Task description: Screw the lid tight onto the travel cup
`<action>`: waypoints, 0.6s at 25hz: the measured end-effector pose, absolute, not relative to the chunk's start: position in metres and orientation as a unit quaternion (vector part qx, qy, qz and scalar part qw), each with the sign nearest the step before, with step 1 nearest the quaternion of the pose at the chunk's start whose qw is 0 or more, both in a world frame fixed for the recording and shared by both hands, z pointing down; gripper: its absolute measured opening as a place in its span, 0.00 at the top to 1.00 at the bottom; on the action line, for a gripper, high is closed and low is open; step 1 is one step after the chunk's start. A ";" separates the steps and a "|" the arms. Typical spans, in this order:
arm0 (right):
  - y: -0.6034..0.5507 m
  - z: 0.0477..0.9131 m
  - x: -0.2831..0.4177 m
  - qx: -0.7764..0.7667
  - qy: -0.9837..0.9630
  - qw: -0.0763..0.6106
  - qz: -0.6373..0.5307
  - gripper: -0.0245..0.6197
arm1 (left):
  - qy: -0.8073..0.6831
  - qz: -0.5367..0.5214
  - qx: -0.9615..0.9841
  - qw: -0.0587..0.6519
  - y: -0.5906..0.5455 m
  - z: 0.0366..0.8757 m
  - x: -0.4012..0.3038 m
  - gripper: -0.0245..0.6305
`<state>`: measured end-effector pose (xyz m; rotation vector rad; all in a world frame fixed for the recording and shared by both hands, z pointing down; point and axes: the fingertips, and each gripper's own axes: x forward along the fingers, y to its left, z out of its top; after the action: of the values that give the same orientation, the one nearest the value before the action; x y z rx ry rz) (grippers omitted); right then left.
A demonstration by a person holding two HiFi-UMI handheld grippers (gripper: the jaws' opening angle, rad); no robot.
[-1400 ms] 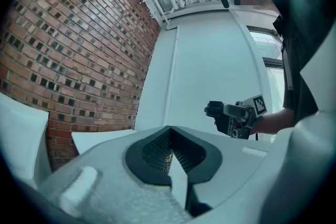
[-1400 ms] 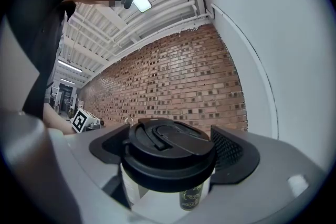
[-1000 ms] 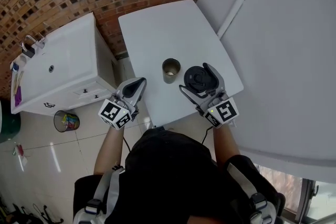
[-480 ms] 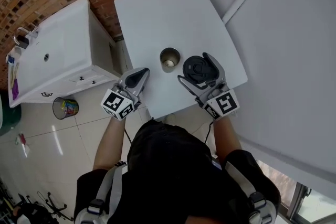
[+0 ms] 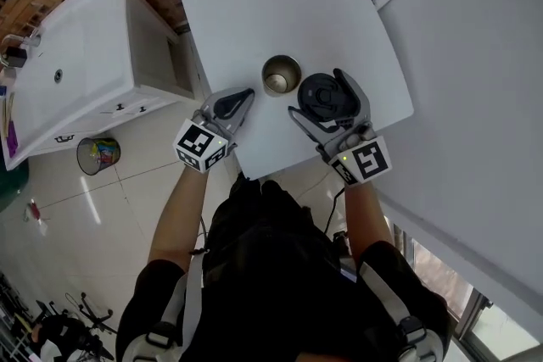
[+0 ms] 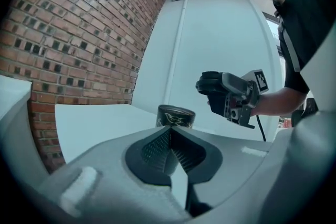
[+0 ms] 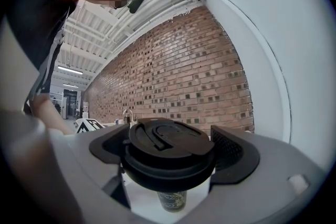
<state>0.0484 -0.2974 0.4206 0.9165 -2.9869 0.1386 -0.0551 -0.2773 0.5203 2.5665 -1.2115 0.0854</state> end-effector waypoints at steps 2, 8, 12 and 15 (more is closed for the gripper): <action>-0.300 0.426 0.050 0.293 -0.955 0.009 0.042 0.22 | -0.419 0.041 0.894 0.154 -0.282 0.533 -0.052 0.95; -0.295 0.435 0.053 0.299 -0.952 -0.005 0.061 0.22 | -0.411 0.085 0.893 0.164 -0.283 0.572 -0.048 0.51; -0.283 0.448 0.059 0.306 -0.949 -0.002 0.077 0.22 | -0.402 0.090 0.896 0.165 -0.284 0.586 -0.033 0.41; -0.280 0.453 0.062 0.304 -0.950 0.002 0.078 0.22 | -0.393 0.106 0.900 0.156 -0.289 0.597 -0.026 0.41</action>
<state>0.0618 -0.2804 0.4527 0.9537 -2.9800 0.2433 -0.0256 -0.2890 0.5966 2.5773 -1.1263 0.3035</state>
